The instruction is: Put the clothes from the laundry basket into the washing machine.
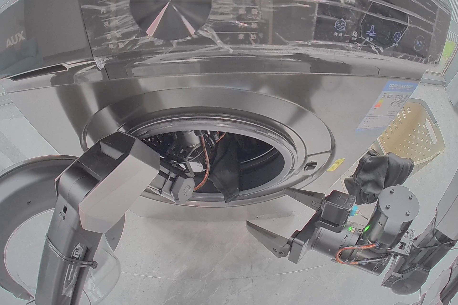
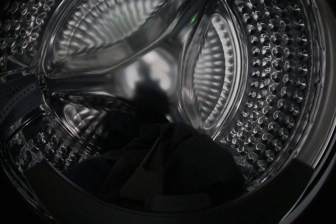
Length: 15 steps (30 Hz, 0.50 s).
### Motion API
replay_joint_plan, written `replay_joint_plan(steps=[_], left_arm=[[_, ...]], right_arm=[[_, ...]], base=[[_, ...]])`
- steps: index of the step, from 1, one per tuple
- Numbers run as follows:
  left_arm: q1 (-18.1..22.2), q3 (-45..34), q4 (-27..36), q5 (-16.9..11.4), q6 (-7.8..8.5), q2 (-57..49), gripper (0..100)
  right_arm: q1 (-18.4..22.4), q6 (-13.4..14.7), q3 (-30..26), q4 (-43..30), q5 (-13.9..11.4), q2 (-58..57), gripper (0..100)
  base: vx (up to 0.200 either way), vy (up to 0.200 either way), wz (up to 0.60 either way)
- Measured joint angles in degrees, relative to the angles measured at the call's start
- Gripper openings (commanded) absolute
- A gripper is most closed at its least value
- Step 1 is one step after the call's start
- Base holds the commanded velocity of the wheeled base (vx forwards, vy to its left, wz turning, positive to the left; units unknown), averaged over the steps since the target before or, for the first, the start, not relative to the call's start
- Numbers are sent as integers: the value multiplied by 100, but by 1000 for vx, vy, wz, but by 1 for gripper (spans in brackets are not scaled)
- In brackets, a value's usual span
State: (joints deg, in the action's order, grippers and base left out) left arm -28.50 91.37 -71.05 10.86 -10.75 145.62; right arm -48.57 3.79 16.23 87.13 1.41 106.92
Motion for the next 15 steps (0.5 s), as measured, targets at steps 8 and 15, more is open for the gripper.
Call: replay_joint_plan(steps=[8,15], left_arm=[[-7,-319,87,35,-6,-5,100],[-74,-1452,568,-88,17,-488,100]], right_arm=[[0,0,-5,-1,0,10,100],[0,0,-7,-6,-2,13,100]], base=[[0,0,0],[0,0,0]])
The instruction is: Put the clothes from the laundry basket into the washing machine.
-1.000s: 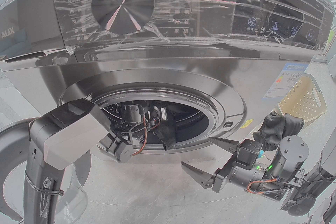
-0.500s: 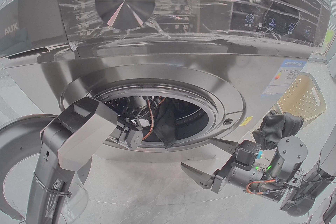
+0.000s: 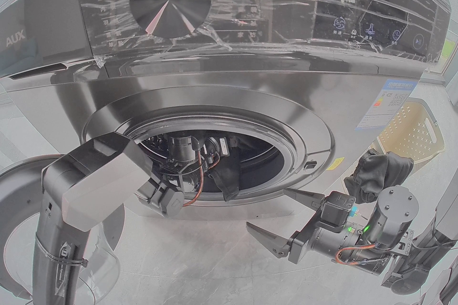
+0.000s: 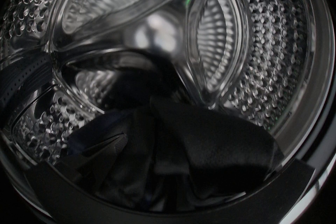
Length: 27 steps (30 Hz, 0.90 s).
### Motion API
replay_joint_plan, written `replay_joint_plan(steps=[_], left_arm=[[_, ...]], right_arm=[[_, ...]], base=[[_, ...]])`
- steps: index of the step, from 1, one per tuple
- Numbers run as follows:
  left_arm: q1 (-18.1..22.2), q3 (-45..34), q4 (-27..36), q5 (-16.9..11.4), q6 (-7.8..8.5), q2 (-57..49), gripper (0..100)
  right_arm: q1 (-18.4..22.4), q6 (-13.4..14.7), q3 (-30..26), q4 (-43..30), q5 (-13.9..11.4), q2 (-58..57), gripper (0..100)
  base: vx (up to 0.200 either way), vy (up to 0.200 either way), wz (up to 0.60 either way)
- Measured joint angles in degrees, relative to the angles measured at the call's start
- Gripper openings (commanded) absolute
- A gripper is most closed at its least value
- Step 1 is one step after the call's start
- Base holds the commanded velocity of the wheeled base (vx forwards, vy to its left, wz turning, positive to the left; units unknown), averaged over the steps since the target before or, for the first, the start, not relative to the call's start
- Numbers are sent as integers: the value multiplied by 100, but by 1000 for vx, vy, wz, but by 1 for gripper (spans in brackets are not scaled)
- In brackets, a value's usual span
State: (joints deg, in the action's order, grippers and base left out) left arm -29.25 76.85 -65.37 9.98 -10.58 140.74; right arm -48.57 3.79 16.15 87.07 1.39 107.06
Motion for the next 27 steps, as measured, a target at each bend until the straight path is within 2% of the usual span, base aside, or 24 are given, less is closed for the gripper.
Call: replay_joint_plan(steps=[5,11,12,15,19,24,27], left_arm=[[-105,-646,523,-369,13,-375,100],[-165,-828,707,-438,38,-391,100],[-165,-802,723,-438,62,-352,0],[-127,-607,747,-440,177,-210,0],[-104,-378,770,-444,224,-77,0],[-112,-108,802,-440,194,5,0],[-101,79,813,-405,90,41,0]], right_arm=[[-33,4,-1,0,6,11,100],[-62,6,-1,2,9,24,100],[-66,6,-1,0,9,24,100],[-71,6,-1,0,11,27,100],[-72,9,-1,2,11,29,100],[-72,9,0,6,9,29,100],[-72,9,5,9,9,29,100]], base=[[0,0,0],[0,0,0],[0,0,0],[0,0,0],[0,0,0],[0,0,0],[0,0,0]])
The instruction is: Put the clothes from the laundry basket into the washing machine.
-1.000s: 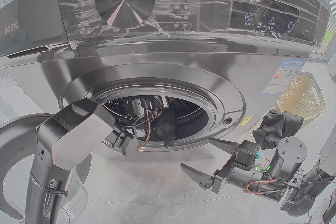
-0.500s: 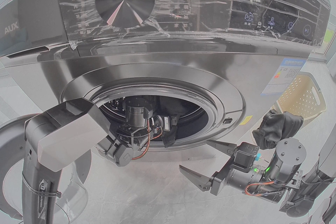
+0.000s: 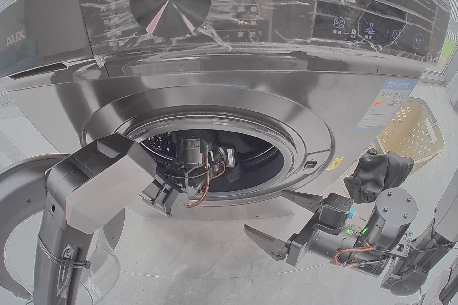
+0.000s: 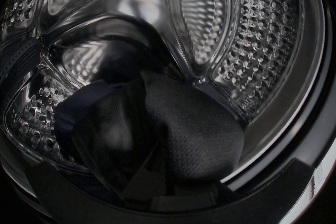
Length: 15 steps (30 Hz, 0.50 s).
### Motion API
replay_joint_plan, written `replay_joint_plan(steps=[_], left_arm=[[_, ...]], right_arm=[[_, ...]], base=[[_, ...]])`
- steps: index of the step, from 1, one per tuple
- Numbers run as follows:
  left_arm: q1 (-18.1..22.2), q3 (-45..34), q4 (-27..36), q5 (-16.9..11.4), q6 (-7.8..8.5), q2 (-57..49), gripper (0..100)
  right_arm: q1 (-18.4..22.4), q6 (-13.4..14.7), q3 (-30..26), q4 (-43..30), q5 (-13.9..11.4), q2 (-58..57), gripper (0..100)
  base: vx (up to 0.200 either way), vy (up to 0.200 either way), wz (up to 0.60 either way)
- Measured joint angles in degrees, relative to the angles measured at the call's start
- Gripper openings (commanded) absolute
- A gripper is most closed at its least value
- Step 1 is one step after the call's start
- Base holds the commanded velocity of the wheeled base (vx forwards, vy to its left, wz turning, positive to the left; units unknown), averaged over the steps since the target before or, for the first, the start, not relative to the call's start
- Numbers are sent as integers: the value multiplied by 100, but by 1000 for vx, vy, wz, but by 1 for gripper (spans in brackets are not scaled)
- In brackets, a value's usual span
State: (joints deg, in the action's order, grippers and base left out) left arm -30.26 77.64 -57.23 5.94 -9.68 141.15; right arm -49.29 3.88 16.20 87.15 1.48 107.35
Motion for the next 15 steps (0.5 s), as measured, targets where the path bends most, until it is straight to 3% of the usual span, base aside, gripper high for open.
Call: replay_joint_plan(steps=[7,15], left_arm=[[107,933,-110,268,-358,102,0],[229,1831,-501,446,-505,289,0]], right_arm=[[1,0,20,2,0,0,100],[-5,0,33,2,11,0,100]], base=[[0,0,0],[0,0,0]])
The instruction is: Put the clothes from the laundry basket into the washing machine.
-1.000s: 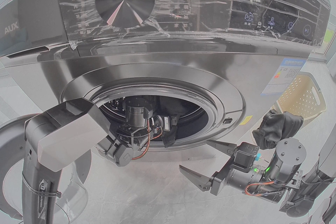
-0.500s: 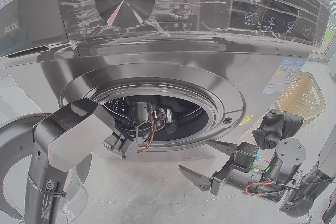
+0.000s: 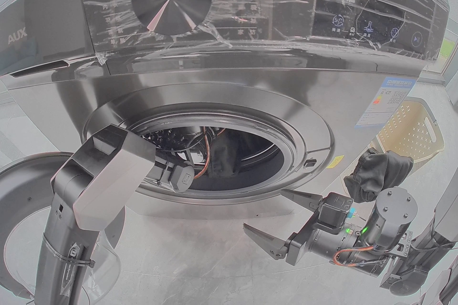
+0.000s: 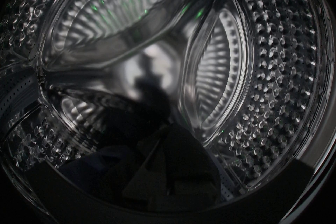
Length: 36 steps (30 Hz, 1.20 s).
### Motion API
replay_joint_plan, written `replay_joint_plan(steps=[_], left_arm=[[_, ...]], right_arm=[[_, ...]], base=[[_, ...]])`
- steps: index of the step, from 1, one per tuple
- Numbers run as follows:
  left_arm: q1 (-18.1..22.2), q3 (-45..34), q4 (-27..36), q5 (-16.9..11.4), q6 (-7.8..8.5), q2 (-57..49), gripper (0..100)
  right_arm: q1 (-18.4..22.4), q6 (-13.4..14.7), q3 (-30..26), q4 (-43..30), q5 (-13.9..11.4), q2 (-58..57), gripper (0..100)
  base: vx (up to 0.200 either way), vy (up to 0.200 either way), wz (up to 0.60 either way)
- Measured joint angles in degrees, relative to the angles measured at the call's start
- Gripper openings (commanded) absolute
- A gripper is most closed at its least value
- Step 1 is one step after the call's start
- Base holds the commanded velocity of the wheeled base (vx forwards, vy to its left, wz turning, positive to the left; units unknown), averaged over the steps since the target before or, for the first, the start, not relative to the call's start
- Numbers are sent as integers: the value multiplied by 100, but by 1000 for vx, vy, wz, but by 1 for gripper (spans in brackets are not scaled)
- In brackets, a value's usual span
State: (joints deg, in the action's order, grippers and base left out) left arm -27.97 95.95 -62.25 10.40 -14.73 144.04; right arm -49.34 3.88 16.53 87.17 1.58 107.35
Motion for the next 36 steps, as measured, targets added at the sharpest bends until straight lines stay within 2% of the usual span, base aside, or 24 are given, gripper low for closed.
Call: replay_joint_plan(steps=[5,6,14,25,32,33,36], left_arm=[[13,201,-29,27,-5,45,0],[13,211,-29,30,-2,52,100],[0,-205,66,38,37,17,100],[-290,-1988,1204,-233,74,-848,100],[-390,-2319,1353,-279,99,-984,100],[-393,-2319,1351,-277,123,-951,0],[-382,-2264,1347,-277,222,-822,0]], right_arm=[[-22,2,-2,0,0,0,100],[-24,2,-2,-2,0,0,100],[-38,4,-13,0,-2,0,100],[-39,9,-24,0,-9,20,100],[-39,9,-22,0,-11,32,100],[-39,6,-17,0,-9,32,100],[-39,9,-16,0,-9,32,100]], base=[[0,0,0],[0,0,0],[0,0,0],[0,0,0],[0,0,0],[0,0,0],[0,0,0]])
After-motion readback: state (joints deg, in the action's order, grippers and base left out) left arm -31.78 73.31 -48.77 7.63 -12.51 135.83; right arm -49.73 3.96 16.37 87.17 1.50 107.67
